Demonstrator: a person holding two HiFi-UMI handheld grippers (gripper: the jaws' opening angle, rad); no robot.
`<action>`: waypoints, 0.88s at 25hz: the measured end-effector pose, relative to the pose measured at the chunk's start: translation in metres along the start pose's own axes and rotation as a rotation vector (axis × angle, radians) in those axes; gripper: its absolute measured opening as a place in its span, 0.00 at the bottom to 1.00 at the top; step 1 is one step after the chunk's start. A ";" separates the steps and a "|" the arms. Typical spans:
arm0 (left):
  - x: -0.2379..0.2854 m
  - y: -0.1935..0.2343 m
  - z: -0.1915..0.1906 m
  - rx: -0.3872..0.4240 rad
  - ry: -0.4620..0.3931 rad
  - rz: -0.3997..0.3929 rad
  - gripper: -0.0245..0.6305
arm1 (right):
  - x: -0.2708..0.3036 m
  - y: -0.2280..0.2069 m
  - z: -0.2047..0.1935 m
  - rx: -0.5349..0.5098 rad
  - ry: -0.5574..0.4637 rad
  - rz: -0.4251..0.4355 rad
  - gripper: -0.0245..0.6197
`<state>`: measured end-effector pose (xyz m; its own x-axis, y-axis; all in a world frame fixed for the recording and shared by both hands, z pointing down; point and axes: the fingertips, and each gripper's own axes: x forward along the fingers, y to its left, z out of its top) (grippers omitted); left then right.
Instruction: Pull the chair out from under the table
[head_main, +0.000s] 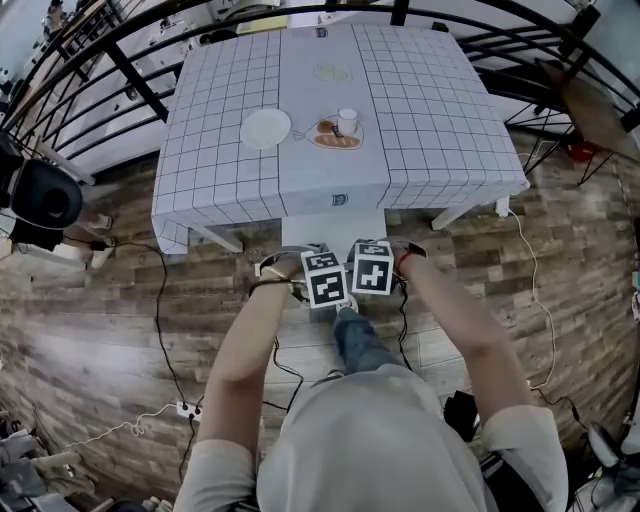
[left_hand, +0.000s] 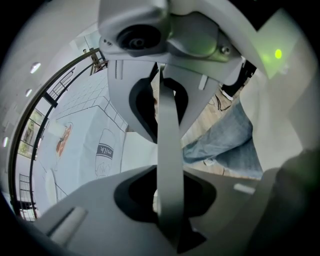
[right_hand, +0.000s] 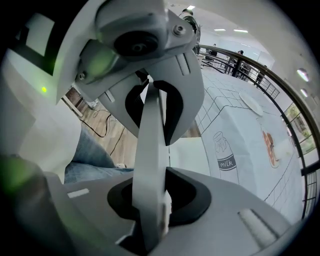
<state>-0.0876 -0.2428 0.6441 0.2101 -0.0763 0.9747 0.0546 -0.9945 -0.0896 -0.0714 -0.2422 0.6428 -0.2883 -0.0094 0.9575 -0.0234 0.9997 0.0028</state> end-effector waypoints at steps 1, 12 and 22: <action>0.000 -0.003 0.000 -0.001 -0.001 -0.003 0.15 | 0.000 0.003 0.000 0.000 0.000 0.004 0.15; -0.002 -0.039 0.000 0.002 -0.007 -0.020 0.15 | 0.002 0.040 0.000 0.017 0.005 0.035 0.15; -0.006 -0.068 0.002 -0.003 -0.011 -0.019 0.15 | 0.000 0.069 0.001 0.015 0.000 0.035 0.15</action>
<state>-0.0905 -0.1742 0.6437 0.2198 -0.0567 0.9739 0.0553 -0.9960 -0.0705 -0.0739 -0.1734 0.6431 -0.2889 0.0260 0.9570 -0.0277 0.9990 -0.0355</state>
